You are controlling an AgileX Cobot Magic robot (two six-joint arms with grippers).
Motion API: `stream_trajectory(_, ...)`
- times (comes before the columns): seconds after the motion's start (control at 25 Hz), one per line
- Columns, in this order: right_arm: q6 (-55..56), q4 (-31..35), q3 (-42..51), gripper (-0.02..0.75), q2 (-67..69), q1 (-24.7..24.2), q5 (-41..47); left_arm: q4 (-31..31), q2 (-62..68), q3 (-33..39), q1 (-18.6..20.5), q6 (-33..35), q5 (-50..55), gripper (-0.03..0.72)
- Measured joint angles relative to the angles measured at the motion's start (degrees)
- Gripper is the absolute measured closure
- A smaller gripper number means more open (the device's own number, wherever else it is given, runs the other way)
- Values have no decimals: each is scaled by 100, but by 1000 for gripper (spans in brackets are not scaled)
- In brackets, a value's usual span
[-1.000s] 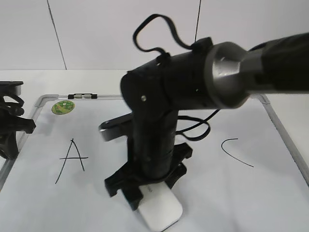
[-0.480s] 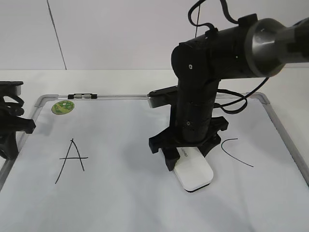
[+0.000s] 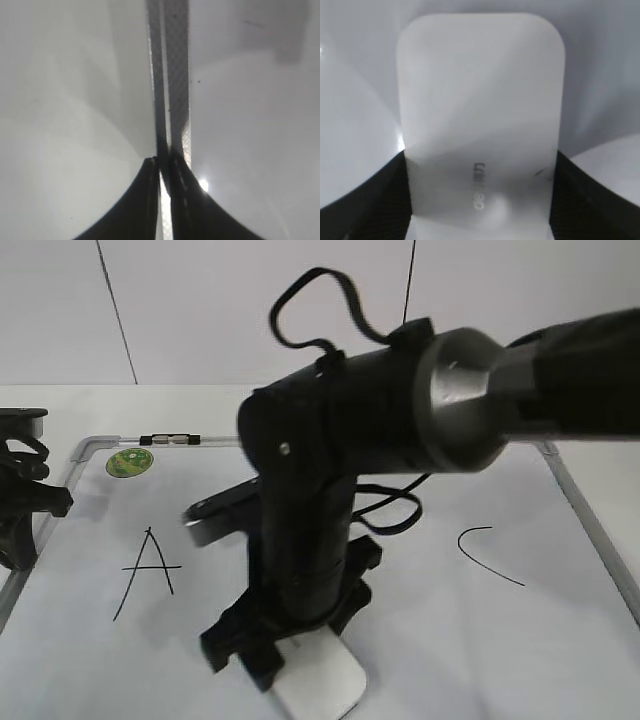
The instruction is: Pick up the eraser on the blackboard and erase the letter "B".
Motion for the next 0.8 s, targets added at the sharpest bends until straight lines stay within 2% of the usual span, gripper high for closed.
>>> stream_trajectory(0.04, -30, 40, -35, 192, 21, 285, 8, 0, 0, 0, 0, 0, 0, 663)
stream_trajectory(0.16, -42, 127, -138, 192, 69, 714, 12, 0, 0, 0, 0, 0, 0, 663)
stream_trajectory(0.32, -64, 161, -235, 192, 112, 794, 2, 0, 0, 0, 0, 0, 14, 663)
stream_trajectory(0.6, -53, -17, -260, 193, 122, 323, -27, 0, 0, -2, 0, 0, 28, 663)
stream_trajectory(0.8, -42, -49, -268, 193, 122, -390, -65, 0, 0, -12, 0, 0, 42, 663)
